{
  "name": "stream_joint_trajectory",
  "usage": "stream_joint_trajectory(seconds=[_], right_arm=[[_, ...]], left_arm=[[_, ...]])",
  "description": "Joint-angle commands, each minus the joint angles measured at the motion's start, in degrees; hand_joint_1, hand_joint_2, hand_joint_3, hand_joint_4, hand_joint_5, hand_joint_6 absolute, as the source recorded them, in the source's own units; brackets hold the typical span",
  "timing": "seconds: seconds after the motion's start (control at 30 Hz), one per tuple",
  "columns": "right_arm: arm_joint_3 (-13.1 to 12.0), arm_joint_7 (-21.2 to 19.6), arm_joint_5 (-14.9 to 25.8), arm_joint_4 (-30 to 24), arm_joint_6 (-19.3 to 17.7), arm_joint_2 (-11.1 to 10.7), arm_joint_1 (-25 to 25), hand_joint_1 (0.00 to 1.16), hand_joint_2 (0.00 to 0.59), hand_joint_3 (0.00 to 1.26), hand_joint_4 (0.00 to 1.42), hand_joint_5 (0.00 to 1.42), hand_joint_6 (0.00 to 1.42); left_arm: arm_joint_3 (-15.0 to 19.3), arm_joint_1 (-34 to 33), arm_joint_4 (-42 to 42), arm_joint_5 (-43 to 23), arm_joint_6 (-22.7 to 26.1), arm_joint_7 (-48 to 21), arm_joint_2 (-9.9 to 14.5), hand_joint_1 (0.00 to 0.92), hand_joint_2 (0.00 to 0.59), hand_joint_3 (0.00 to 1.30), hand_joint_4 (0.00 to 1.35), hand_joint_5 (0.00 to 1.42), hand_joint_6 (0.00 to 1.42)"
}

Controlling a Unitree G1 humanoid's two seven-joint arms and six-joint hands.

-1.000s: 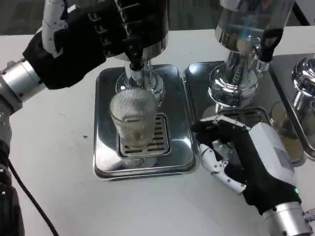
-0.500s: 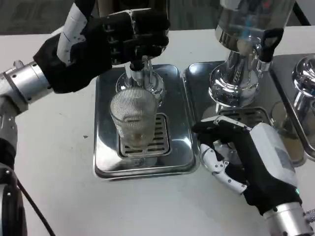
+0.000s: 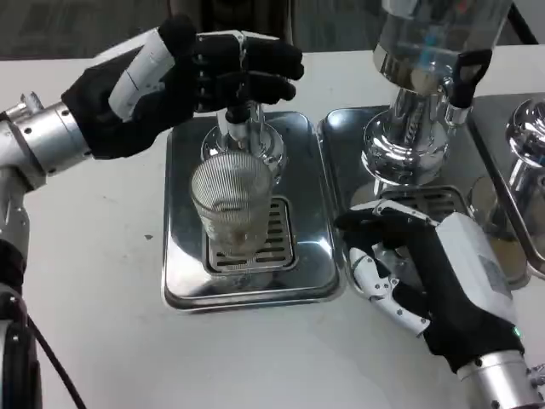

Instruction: Grasp the cup under the faucet to collect the drink, then remove the cup.

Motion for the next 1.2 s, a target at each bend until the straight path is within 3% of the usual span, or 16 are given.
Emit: stream_joint_trajectory(seconds=[0.03,0.53,0.97,1.1,1.2], right_arm=[[-0.38,0.71,1.07,-0.86,0.64,-0.20,0.33,0.41,0.485,0.51,0.53,0.49,0.47],[-1.18,2.65,4.24,-1.25,1.99,0.04,-0.24,0.41,0.485,0.45,0.47,0.46,0.45],[-1.39,5.94,7.75,-1.47,5.36,0.49,-1.98,0.39,0.462,0.36,0.37,0.39,0.41],[-1.29,7.86,9.84,-1.39,7.08,0.78,-3.09,0.40,0.383,0.26,0.26,0.31,0.34],[-1.22,8.88,10.69,-1.56,8.03,0.79,-3.63,0.41,0.374,0.24,0.25,0.29,0.33]], left_arm=[[-1.34,1.45,-0.02,2.14,-4.21,0.31,0.50,0.000,0.039,0.33,0.24,0.26,0.18],[-4.27,3.30,-0.14,5.74,-16.23,5.54,1.49,0.000,0.042,0.28,0.18,0.21,0.18],[-5.41,3.99,-0.68,5.92,-19.73,7.01,1.57,0.000,0.041,0.26,0.17,0.19,0.18],[-5.90,4.11,-0.76,6.80,-21.45,7.85,1.75,0.000,0.041,0.26,0.17,0.19,0.18],[-6.47,4.16,-0.85,7.33,-22.73,8.55,1.91,0.000,0.041,0.26,0.16,0.19,0.18]])
